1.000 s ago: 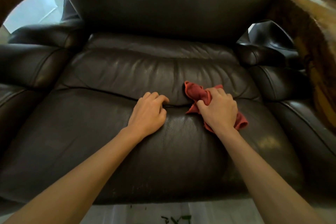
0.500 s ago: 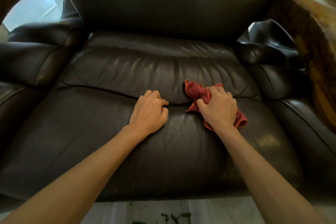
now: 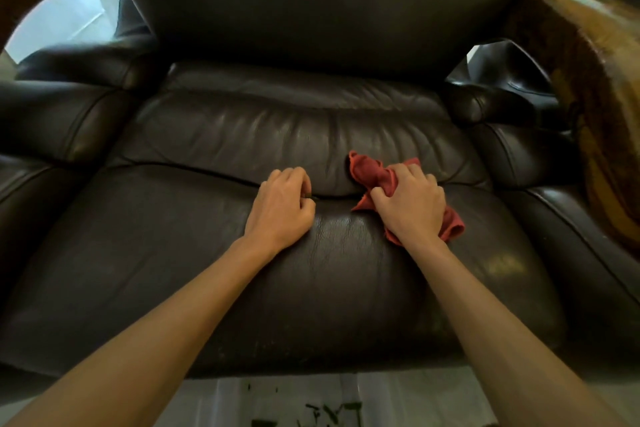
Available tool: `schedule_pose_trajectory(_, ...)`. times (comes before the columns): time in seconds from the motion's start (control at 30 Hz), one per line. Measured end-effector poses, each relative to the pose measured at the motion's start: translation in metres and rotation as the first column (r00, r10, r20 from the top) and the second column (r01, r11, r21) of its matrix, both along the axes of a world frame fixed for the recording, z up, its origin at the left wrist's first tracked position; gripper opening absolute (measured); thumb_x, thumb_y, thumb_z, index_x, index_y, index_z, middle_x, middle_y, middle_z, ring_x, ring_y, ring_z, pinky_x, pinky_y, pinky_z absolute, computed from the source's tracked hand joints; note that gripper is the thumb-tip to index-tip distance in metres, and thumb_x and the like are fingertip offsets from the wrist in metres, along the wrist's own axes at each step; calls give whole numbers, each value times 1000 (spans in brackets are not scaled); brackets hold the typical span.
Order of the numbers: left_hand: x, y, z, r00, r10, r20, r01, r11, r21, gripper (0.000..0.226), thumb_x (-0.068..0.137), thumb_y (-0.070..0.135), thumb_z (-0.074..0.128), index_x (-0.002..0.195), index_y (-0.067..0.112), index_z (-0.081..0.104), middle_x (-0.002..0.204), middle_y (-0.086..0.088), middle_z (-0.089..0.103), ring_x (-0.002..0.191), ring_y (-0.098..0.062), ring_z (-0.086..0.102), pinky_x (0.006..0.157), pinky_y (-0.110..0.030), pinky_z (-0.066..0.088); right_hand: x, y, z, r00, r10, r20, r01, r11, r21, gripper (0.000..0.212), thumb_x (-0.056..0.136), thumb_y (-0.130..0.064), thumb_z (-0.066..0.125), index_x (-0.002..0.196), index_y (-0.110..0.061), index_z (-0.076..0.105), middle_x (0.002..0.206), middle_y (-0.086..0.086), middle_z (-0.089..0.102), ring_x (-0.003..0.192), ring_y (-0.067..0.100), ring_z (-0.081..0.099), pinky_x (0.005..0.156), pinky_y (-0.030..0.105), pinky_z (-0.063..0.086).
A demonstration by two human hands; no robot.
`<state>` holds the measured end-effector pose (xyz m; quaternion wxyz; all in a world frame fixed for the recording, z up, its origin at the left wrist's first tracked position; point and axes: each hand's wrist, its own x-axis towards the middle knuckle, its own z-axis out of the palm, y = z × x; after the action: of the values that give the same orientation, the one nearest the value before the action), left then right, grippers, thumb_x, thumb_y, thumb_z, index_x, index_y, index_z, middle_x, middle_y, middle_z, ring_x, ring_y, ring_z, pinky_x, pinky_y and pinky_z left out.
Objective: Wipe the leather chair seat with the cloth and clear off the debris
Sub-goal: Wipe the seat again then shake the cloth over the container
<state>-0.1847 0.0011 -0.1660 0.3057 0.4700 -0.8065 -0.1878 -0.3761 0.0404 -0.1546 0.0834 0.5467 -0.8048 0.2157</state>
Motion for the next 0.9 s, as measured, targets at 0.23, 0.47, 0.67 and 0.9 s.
schedule_pose_trajectory(0.23,4,-3,2,963,92,-255,-57,988,141,16,78,-1,50,71,13,54,81,-4,65,77,-18,56,71,-36,48,0,-1,0,1000,-2,-3,2,1000,-3,38,73,-37,59,103,-14,63,103,12,64,93,38,55,78,43,43)
schedule_pose_trajectory(0.47,1,2,5,1000,1,2,-1,989,151,9,80,4,45,79,12,49,93,-11,62,86,-24,55,79,-42,47,0,0,1,1000,1,-2,-1,1000,16,38,74,-37,59,105,-14,62,106,12,63,95,37,54,79,42,42)
schedule_pose_trajectory(0.67,-3,5,10,996,15,84,-31,982,184,12,83,7,44,89,12,52,94,-12,55,82,-27,54,73,-38,45,2,1,2,1000,7,-9,-7,999,33,37,75,-36,58,105,-14,61,106,12,63,95,37,54,80,42,42)
schedule_pose_trajectory(0.9,-3,2,10,989,-72,130,53,989,139,29,83,-1,40,102,8,59,105,-12,59,100,-24,50,90,-40,43,2,2,0,1000,13,-22,-13,1000,17,38,74,-37,58,105,-14,62,105,12,63,94,37,55,79,41,42)
